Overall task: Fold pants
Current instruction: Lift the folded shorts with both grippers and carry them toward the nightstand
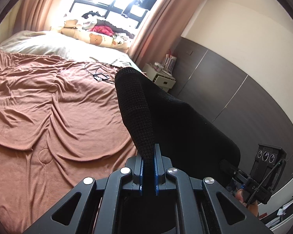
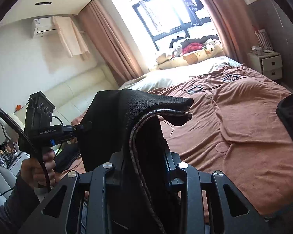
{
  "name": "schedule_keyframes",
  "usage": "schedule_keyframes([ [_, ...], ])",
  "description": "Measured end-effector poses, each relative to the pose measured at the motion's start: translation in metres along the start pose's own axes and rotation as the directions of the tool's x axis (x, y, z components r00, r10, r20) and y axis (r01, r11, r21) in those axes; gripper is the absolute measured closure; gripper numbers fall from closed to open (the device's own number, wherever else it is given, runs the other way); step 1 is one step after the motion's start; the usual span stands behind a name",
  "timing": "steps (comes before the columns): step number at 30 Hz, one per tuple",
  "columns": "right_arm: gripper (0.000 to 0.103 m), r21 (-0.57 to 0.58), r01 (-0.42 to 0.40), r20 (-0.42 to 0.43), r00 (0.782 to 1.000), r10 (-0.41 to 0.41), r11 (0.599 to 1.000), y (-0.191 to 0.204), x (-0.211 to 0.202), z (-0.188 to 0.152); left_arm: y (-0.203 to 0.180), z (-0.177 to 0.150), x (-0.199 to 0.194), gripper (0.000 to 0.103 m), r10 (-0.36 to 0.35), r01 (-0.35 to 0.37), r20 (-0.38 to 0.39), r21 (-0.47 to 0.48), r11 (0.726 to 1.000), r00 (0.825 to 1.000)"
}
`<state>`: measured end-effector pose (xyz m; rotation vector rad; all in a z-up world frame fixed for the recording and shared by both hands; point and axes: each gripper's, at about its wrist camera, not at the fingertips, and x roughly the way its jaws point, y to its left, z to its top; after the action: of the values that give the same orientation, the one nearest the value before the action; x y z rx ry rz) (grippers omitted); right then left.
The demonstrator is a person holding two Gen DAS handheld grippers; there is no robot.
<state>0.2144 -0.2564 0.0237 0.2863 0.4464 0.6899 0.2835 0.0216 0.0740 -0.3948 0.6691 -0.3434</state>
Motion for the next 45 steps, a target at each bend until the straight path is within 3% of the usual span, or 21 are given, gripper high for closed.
schedule_keyframes([
  [26,0.076,-0.046,0.082,0.065,0.995,-0.079,0.996,-0.030,-0.106,0.010,-0.140,-0.007,0.020,0.094,-0.144,0.146,-0.020,0.156,0.977,0.989],
  [33,0.076,-0.020,0.076,0.107,0.992,-0.073,0.997,-0.053,-0.137,0.003,-0.184,-0.003,0.037,0.094,-0.174,0.175,-0.020,0.193,0.966,0.984],
  [45,0.076,-0.044,0.155,0.124,0.981,-0.149,0.987,-0.075,-0.181,-0.002,-0.254,-0.003,0.096,0.094,-0.209,0.221,-0.073,0.229,0.948,0.975],
])
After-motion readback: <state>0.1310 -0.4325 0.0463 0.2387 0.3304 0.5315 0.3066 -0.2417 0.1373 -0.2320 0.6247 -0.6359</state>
